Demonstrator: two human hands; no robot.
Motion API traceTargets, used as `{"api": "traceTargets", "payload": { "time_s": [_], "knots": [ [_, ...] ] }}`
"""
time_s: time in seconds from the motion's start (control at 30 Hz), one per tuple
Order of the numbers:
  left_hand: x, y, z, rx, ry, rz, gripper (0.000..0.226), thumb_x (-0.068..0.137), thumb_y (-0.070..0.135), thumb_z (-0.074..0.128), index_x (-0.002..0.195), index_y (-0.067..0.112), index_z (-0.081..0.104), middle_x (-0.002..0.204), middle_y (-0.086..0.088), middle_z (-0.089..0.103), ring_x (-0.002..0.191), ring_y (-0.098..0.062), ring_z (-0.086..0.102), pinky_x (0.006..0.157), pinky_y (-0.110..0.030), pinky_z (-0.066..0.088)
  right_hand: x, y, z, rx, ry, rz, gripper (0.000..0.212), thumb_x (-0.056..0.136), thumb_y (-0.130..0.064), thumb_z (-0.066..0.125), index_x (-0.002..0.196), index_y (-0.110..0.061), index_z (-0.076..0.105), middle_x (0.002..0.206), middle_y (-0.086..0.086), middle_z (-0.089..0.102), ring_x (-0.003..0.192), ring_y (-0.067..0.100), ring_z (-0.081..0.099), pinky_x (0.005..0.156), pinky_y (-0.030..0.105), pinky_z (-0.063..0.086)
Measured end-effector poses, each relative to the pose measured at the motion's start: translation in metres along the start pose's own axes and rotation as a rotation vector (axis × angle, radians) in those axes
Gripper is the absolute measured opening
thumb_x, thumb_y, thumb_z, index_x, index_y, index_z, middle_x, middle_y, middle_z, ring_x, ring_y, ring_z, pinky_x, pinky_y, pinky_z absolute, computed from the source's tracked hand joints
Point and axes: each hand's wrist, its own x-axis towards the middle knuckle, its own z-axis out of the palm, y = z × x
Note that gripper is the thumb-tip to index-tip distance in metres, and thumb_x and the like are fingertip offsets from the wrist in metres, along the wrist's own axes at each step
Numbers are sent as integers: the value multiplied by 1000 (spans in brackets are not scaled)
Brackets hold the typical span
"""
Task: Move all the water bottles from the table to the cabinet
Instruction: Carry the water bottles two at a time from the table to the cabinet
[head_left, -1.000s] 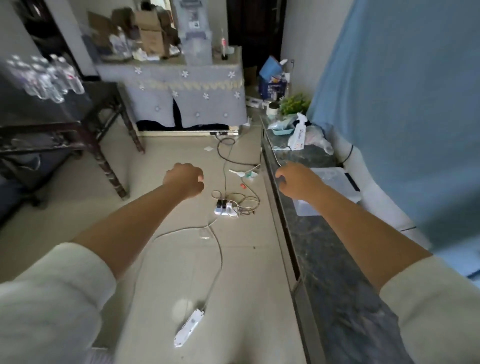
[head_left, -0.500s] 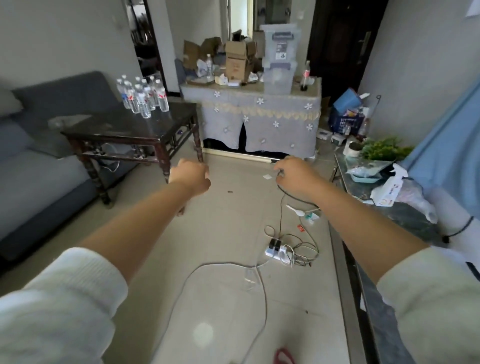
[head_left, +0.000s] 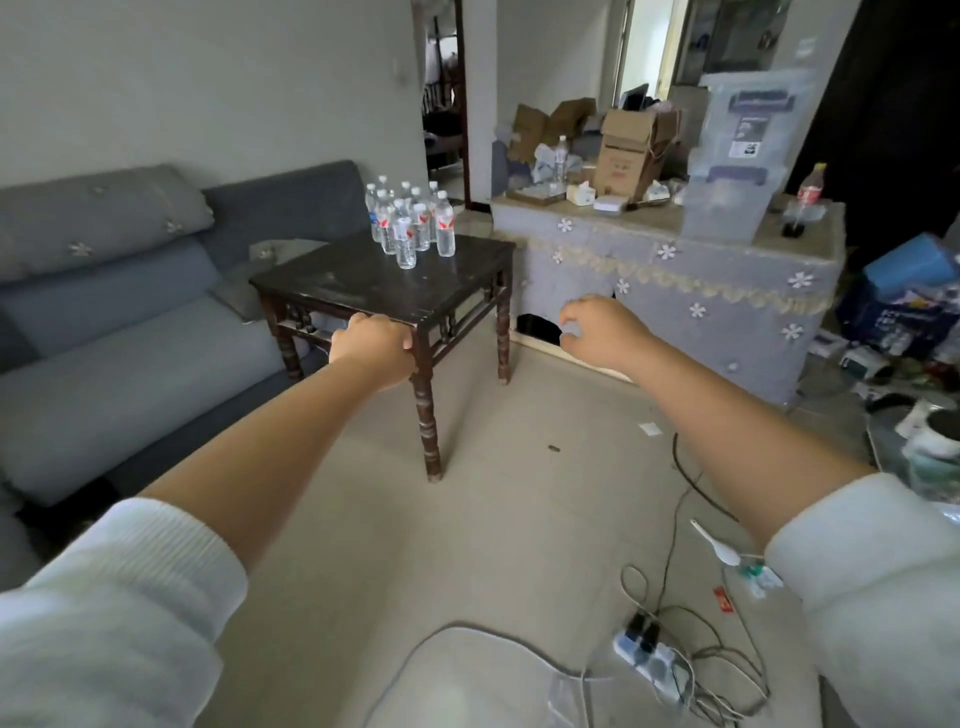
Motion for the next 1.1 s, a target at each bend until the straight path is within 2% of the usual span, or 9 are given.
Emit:
{"api": "traceTargets", "payload": {
  "time_s": [0.17,0.3,0.47,0.6,0.7,0.9,1.1],
  "knots": [
    [75,-28,5,7,2,-67,33,92,28,50,122,18,60,129,-10,54,127,-32,41,101,-44,40,95,-11,25,62,-13,-53,33,90,-15,52,122,-6,58,128,17,53,119,32,50,99,35,41],
    [142,-57,8,22,-2,-81,35,93,24,47,126,19,56,131,-9,52,128,-32,39,101,-43,40,165,-18,39,55,-14,-48,34,91,-13,50,124,-7,57,130,17,52,121,32,48,100,34,39],
    [235,-93,12,36,-22,-44,37,94,22,44,129,17,54,134,-9,51,130,-31,38,102,-43,40,258,-29,55,68,21,-18,34,91,-11,50,123,-6,58,130,19,53,122,32,48,104,37,40],
    [311,-114,23,35,-53,-14,37,94,24,45,129,18,54,134,-9,51,129,-30,39,103,-43,40,328,-34,65,48,19,18,34,91,-10,51,124,-5,58,130,20,54,120,33,50,100,36,40],
    [358,-119,33,29,-74,16,36,94,24,45,128,19,55,135,-8,50,130,-31,37,104,-44,38,368,-27,73,23,-17,57,33,90,-9,52,122,-2,58,129,22,54,118,35,50,97,36,41],
    [457,-117,49,48,-87,60,36,94,25,46,128,18,55,135,-8,49,130,-30,38,105,-43,37,457,1,91,-3,-67,96,35,91,-11,51,124,-2,56,133,21,52,123,35,48,102,39,42],
    [580,-105,66,36,-94,13,36,93,24,46,127,17,56,134,-8,49,129,-30,38,104,-43,37,578,42,108,-24,-95,45,36,91,-14,51,126,-5,55,132,19,52,122,32,49,101,37,43]
  ]
}}
